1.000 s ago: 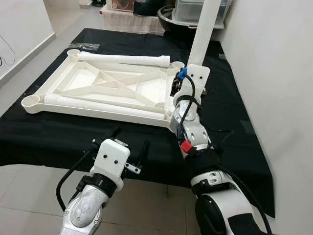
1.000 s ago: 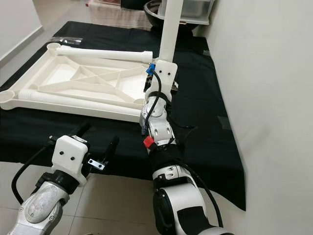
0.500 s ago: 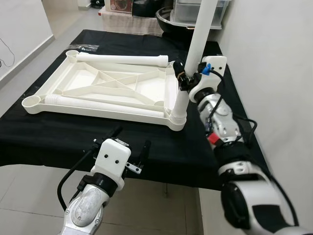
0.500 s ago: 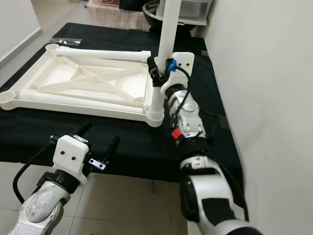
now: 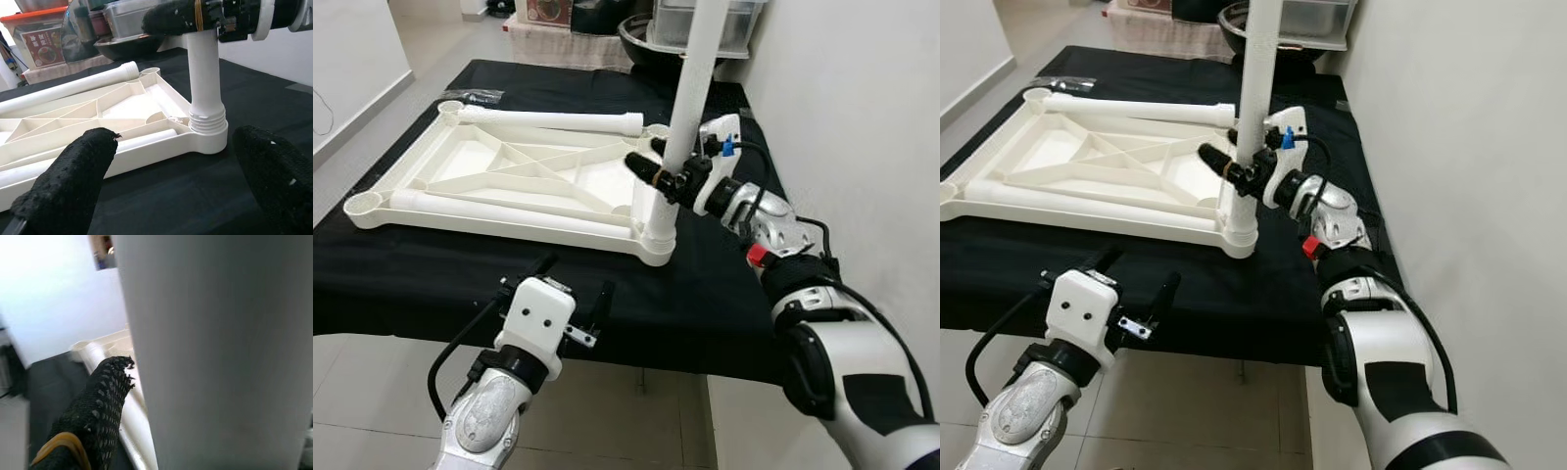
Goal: Building children table
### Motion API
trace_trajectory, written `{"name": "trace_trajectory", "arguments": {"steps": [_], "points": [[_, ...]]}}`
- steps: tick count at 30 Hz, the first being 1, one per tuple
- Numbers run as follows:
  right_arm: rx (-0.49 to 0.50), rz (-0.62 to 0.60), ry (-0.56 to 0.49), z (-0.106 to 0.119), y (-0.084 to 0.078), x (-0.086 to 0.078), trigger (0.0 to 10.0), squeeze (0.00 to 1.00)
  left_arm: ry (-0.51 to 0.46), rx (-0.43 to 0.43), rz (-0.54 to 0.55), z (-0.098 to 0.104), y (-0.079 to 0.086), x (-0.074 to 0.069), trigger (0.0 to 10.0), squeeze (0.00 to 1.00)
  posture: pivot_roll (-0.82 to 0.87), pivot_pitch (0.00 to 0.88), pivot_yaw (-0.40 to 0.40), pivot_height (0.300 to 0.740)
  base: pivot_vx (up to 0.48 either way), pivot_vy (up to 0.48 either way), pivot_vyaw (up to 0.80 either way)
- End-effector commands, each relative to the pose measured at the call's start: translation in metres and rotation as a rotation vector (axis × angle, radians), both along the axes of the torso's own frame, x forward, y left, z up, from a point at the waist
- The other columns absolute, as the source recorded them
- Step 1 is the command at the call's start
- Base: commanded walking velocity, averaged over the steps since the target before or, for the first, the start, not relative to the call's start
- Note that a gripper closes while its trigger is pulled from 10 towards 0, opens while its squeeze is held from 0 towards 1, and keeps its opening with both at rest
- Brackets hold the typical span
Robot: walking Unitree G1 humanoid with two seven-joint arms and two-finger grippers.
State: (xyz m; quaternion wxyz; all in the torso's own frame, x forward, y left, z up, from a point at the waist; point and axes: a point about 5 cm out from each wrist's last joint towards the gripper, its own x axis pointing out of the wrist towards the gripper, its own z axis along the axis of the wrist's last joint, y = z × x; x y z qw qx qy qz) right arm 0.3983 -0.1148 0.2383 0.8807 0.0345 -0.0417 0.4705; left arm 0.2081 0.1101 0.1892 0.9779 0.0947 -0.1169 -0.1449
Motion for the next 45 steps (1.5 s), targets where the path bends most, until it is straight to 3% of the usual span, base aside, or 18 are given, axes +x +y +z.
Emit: {"name": "trace_trajectory", "arguments": {"steps": [1, 11, 12, 13, 14, 26, 27, 28, 30, 31, 33, 34, 36, 37, 38, 40, 42, 45], "points": [[-0.055, 0.139, 0.040, -0.007, 0.014, -0.005, 10.0, 0.00, 0.008, 0.002, -0.005, -0.001, -0.002, -0.003, 10.0, 0.00, 0.17, 0.110, -0.122, 0.740, 0.000, 0.000, 0.00], [-0.088, 0.355, 0.054, -0.006, 0.019, -0.014, 10.0, 0.00, 0.009, 0.006, 0.000, 0.000, -0.001, -0.004, 10.0, 0.00, 0.18, 0.122, -0.128, 0.740, 0.000, 0.000, 0.00], [-0.092, 0.343, 0.041, -0.006, 0.019, -0.013, 6.3, 0.00, 0.009, 0.006, 0.002, 0.001, -0.001, -0.004, 10.0, 0.00, 0.18, 0.123, -0.128, 0.740, 0.000, 0.000, 0.00], [-0.092, 0.343, 0.041, -0.006, 0.019, -0.013, 6.3, 0.00, 0.009, 0.006, 0.002, 0.001, -0.001, -0.004, 10.0, 0.00, 0.18, 0.123, -0.128, 0.740, 0.000, 0.000, 0.00], [-0.072, 0.319, 0.051, -0.006, 0.019, -0.012, 0.0, 0.00, 0.009, 0.006, 0.003, 0.001, -0.001, -0.004, 10.0, 0.00, 0.18, 0.123, -0.126, 0.740, 0.000, 0.000, 0.00], [0.015, -0.011, 0.006, -0.012, 0.008, -0.001, 0.0, 0.00, 0.006, 0.003, -0.003, 0.000, -0.003, -0.002, 10.0, 0.00, 0.17, 0.119, -0.117, 0.740, 0.000, 0.000, 0.00], [0.032, -0.147, 0.017, -0.015, 0.004, 0.003, 0.0, 0.00, 0.006, 0.003, -0.003, 0.000, -0.003, -0.001, 10.0, 0.00, 0.16, 0.116, -0.114, 0.740, 0.000, 0.000, 0.00], [0.032, -0.147, 0.017, -0.015, 0.004, 0.003, 0.0, 0.00, 0.006, 0.003, -0.003, 0.000, -0.003, -0.001, 10.0, 0.00, 0.16, 0.116, -0.114, 0.740, 0.000, 0.000, 0.00], [0.013, -0.455, 0.045, -0.025, -0.009, 0.010, 0.0, 0.00, 0.007, 0.003, -0.001, -0.001, -0.002, 0.000, 10.0, 0.00, 0.16, 0.113, -0.111, 0.740, 0.000, 0.000, 0.00], [0.013, -0.455, 0.045, -0.025, -0.009, 0.010, 0.0, 0.00, 0.007, 0.003, -0.001, -0.001, -0.002, 0.000, 10.0, 0.00, 0.16, 0.113, -0.111, 0.740, 0.000, 0.000, 0.00], [-0.022, -0.796, 0.097, -0.037, -0.026, 0.012, 0.0, 0.00, 0.009, 0.003, -0.002, -0.002, -0.003, 0.001, 10.0, 0.00, 0.15, 0.110, -0.110, 0.740, 0.000, 0.000, 0.00], [-0.022, -0.796, 0.097, -0.037, -0.026, 0.012, 0.0, 0.00, 0.009, 0.003, -0.002, -0.002, -0.003, 0.001, 10.0, 0.00, 0.15, 0.110, -0.110, 0.740, 0.000, 0.000, 0.00], [-0.015, -1.111, 0.135, -0.047, -0.040, 0.006, 0.0, 0.00, 0.008, 0.004, -0.004, -0.002, -0.003, 0.001, 10.0, 0.00, 0.15, 0.109, -0.107, 0.740, 0.000, 0.000, 0.00], [-0.015, -1.111, 0.135, -0.047, -0.040, 0.006, 0.0, 0.00, 0.008, 0.004, -0.004, -0.002, -0.003, 0.001, 10.0, 0.00, 0.15, 0.109, -0.107, 0.740, 0.000, 0.000, 0.00], [0.019, -1.235, 0.152, -0.049, -0.040, 0.001, 0.0, 0.00, 0.006, 0.004, -0.003, -0.001, -0.003, 0.002, 10.0, 0.00, 0.16, 0.108, -0.108, 0.740, 0.000, 0.000, 0.00], [0.019, -1.235, 0.152, -0.049, -0.040, 0.001, 0.0, 0.00, 0.006, 0.004, -0.003, -0.001, -0.003, 0.002, 10.0, 0.00, 0.16, 0.108, -0.108, 0.740, 0.000, 0.000, 0.00], [0.087, -1.342, 0.188, -0.049, -0.027, -0.007, 0.0, 0.00, 0.003, 0.006, -0.003, -0.001, -0.003, 0.002, 10.0, 0.00, 0.16, 0.108, -0.107, 0.740, 0.000, 0.000, 0.00], [0.130, -1.372, 0.235, -0.050, -0.014, -0.010, 0.0, 0.00, 0.002, 0.006, -0.002, 0.000, -0.003, 0.003, 10.0, 0.00, 0.16, 0.109, -0.108, 0.740, 0.000, 0.000, 0.00]]}}
